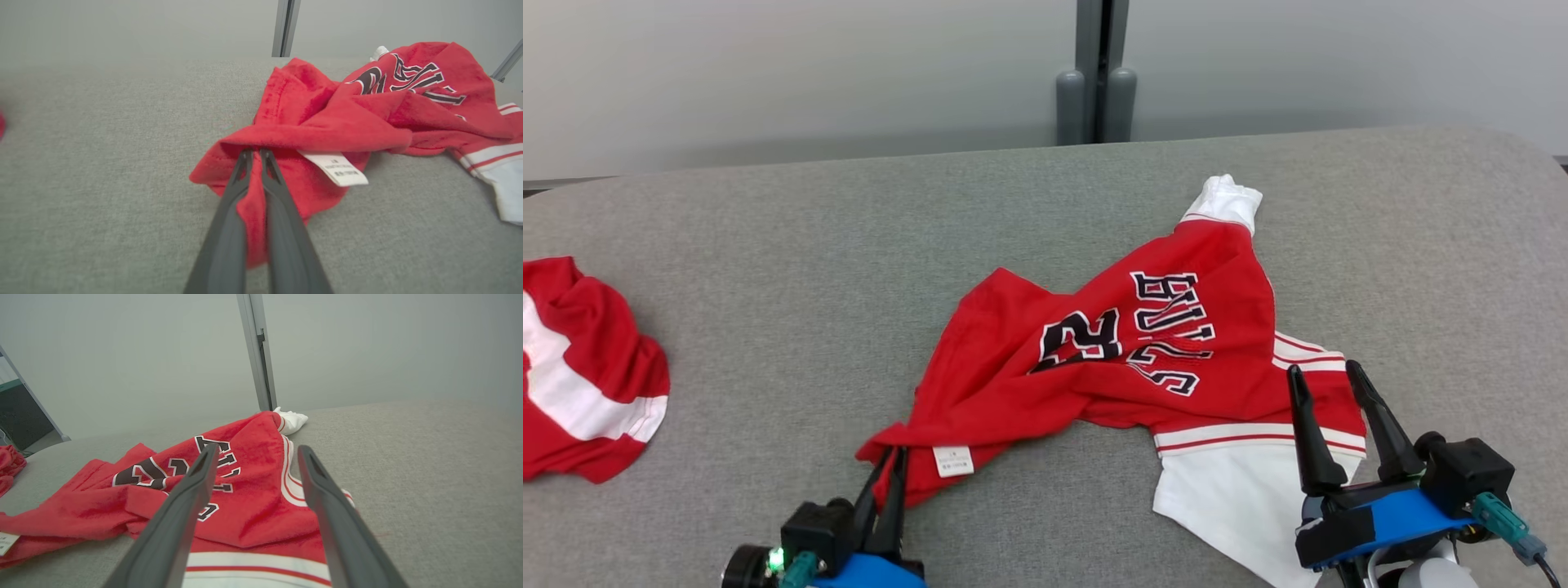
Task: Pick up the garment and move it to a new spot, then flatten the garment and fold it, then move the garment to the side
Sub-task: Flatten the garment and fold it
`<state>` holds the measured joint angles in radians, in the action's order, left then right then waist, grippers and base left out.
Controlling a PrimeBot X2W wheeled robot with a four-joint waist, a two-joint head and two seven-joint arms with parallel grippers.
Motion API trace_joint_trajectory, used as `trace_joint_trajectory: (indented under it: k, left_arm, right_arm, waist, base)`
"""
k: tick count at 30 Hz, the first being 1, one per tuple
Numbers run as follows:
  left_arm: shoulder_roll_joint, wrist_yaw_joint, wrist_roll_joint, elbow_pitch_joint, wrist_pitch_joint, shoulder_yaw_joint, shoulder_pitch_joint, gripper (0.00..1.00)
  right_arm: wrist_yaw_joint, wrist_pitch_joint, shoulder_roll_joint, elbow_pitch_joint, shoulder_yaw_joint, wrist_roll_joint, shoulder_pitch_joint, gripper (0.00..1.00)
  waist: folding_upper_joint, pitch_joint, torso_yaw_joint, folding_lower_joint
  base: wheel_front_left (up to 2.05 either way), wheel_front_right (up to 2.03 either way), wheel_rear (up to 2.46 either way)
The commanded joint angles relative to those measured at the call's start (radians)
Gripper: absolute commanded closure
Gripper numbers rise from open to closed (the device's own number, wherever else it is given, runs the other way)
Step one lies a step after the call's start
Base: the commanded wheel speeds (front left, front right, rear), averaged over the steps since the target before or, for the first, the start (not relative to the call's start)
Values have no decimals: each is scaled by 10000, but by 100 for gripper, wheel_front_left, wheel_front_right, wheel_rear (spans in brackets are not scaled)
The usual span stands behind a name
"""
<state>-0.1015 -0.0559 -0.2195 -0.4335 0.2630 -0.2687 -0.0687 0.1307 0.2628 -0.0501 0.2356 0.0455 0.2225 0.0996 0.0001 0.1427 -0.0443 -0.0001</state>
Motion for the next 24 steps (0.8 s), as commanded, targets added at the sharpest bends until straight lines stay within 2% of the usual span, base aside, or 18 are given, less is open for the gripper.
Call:
trace_joint_trajectory:
  k: [1, 2, 6, 13, 17, 24]
  left_arm:
    - [35, -54, 38, 31, 27, 18, 81, 67]
    - [75, -89, 67, 72, 26, 43, 185, 0]
    - [269, -234, 66, 505, 26, 207, 437, 0]
    - [412, -303, 341, 2046, 26, 715, 612, 0]
    - [447, -154, 455, 2587, 26, 1291, 647, 0]
    - [288, 228, 945, 2593, 26, 2413, 798, 0]
  right_arm:
    - [1, 29, -6, 0, -10, -19, -38, 0]
    - [1, 29, -3, 21, 11, -18, -46, 0]
    - [1, 29, -5, 52, -23, -37, -134, 0]
    - [1, 29, -6, 122, -129, -91, -189, 0]
    - [1, 29, -5, 164, -280, -123, -266, 0]
    - [1, 29, -5, 270, -785, -315, -517, 0]
  waist:
    - [-1, 1, 39, 1]
    - [-1, -17, 79, 1]
    - [-1, -128, 247, 1]
    - [-1, -362, 404, 1]
    - [-1, -498, 398, 1]
    - [-1, -700, 268, 1]
  base:
    - [0, 0, 0]
    - [0, 0, 0]
    - [0, 0, 0]
    - [0, 0, 0]
    - [0, 0, 0]
    - [0, 0, 0]
